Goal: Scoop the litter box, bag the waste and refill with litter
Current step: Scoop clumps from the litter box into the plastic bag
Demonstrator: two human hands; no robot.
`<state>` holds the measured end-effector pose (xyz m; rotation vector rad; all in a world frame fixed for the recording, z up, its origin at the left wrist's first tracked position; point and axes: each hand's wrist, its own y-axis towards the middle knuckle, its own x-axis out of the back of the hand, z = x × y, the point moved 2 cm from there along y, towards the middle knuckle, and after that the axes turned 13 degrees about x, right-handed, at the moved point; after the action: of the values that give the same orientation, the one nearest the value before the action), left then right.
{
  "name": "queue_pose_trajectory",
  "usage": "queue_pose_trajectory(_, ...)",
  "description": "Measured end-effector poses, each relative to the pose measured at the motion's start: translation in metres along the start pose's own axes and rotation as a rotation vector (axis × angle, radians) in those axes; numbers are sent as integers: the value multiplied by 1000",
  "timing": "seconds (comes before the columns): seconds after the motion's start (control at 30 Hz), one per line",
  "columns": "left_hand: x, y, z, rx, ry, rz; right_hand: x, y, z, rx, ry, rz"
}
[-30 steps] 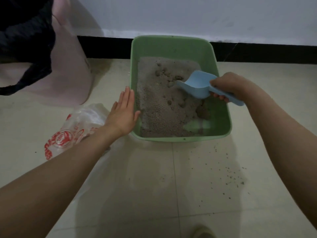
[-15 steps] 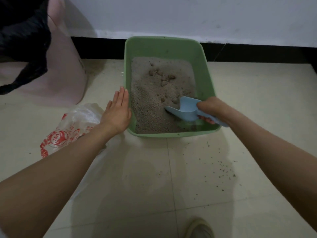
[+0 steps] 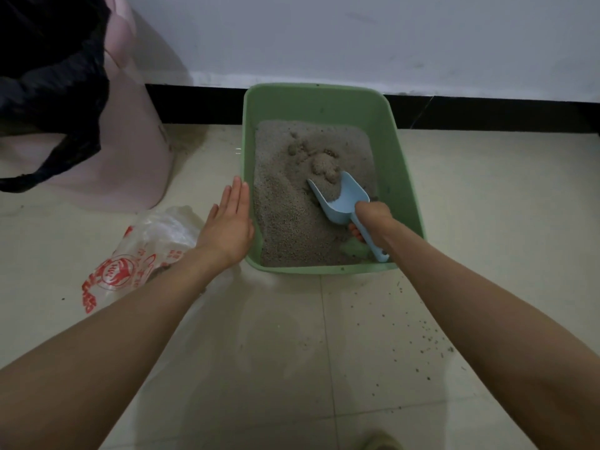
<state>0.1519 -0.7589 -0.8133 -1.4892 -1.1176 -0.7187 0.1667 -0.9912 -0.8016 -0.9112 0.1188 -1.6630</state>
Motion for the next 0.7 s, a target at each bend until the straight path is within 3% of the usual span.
queue_pose_trajectory(0.23,-4,2,1,-4,-32,-18,-4,15,-2,28,-115,-41)
queue_pose_trajectory(0.37,-5,3,1,-8,-57,-25,16,13,15,160,-427,-90)
queue_pose_trajectory(0.53,-3,3,2,-17,-57,-19,47,-9,66,383,-1093,-185)
queue_pose_trajectory(0.7,0,2,1,-19,-37,-14,60,-17,82,415,-1261,-202)
